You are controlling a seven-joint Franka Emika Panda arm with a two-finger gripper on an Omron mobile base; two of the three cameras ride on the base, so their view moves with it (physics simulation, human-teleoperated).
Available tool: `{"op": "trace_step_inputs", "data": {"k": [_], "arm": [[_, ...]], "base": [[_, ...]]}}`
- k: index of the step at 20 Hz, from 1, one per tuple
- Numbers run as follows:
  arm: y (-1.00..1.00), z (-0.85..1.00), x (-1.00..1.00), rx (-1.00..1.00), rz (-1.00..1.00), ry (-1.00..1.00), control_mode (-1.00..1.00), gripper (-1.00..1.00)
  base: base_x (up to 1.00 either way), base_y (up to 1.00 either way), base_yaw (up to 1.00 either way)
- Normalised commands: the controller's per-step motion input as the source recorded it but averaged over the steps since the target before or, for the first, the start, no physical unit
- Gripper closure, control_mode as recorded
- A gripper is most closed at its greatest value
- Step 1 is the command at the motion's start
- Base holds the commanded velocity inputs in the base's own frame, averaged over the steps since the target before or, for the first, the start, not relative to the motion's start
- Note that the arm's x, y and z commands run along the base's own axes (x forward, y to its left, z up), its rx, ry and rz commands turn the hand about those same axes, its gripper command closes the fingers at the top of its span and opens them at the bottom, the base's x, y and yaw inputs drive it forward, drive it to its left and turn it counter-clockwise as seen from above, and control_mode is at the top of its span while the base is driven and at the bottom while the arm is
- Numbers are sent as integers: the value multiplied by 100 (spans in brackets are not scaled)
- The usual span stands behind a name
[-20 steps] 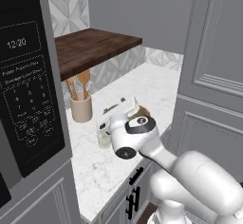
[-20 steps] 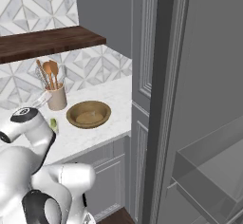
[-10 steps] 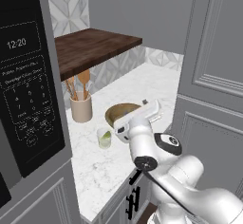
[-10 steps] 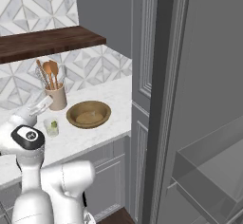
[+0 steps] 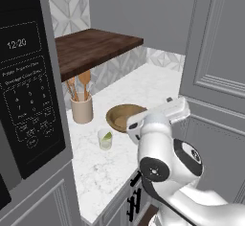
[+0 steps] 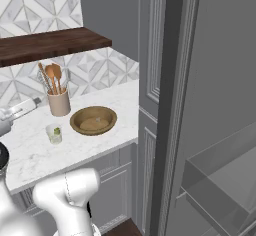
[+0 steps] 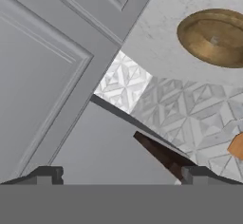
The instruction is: Grab a lemon wedge from the fridge and one ice cube from the ice bowl, and put them in the glass of lemonade.
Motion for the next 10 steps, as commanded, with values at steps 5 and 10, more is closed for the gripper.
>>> {"op": "trace_step_inputs", "data": {"k": [5, 10], "arm": [[-100, 3, -43, 15, -3, -6, -100, -100], [-100, 0, -48, 21, 0, -7, -100, -100]], "base": [[0, 0, 0], [0, 0, 0]]}}
